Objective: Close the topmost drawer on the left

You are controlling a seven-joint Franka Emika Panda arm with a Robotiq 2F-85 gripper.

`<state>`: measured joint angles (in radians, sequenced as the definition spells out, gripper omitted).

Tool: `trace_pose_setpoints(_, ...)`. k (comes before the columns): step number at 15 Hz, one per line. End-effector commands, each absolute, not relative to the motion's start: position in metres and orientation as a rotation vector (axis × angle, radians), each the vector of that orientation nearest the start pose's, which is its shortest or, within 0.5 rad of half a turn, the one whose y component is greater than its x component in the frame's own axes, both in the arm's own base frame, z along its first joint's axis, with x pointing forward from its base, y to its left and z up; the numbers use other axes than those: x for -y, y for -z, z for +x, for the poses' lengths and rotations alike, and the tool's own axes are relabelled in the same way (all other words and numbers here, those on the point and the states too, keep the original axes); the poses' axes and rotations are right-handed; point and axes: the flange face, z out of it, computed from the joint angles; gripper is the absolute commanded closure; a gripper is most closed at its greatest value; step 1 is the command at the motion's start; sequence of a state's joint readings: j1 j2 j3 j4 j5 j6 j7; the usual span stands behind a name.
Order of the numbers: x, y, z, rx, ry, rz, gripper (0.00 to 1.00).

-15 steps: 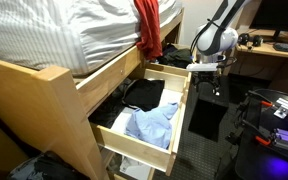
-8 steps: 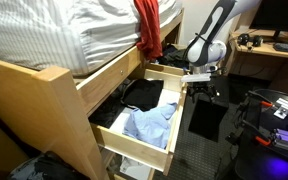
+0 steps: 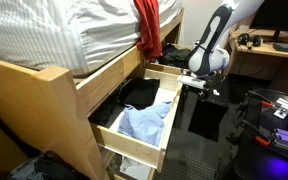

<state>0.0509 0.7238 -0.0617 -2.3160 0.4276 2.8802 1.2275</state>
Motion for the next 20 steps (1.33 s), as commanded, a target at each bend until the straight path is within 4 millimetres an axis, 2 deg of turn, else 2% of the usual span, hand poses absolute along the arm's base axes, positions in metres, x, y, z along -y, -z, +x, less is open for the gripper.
trace_pose_setpoints(1,0.012,-0.098,0.440,-2.238,0.044,-2.147,0.00)
trace_pose_setpoints(2,0.010,-0.115,0.439,-2.185,0.111,-2.148,0.00)
trace_pose_setpoints(4,0.010,-0.138,0.451,-2.080,0.218,-2.108,0.00)
trace_pose_setpoints(5,0.003,-0.113,0.457,-2.154,0.151,-2.132,0.00)
trace_pose_setpoints(6,0.001,-0.127,0.459,-2.116,0.185,-2.115,0.00)
trace_pose_setpoints(8,0.005,-0.138,0.459,-2.093,0.202,-2.104,0.00)
trace_pose_setpoints(9,0.011,-0.134,0.454,-2.106,0.117,-2.155,0.00)
trace_pose_setpoints(10,0.013,-0.133,0.463,-2.069,0.016,-2.235,0.00)
trace_pose_setpoints(15,0.018,-0.141,0.468,-1.914,-0.368,-2.422,0.00)
trace_pose_setpoints(16,0.012,-0.133,0.466,-1.973,-0.262,-2.367,0.00)
trace_pose_setpoints(20,0.016,-0.138,0.470,-1.943,-0.343,-2.400,0.00)
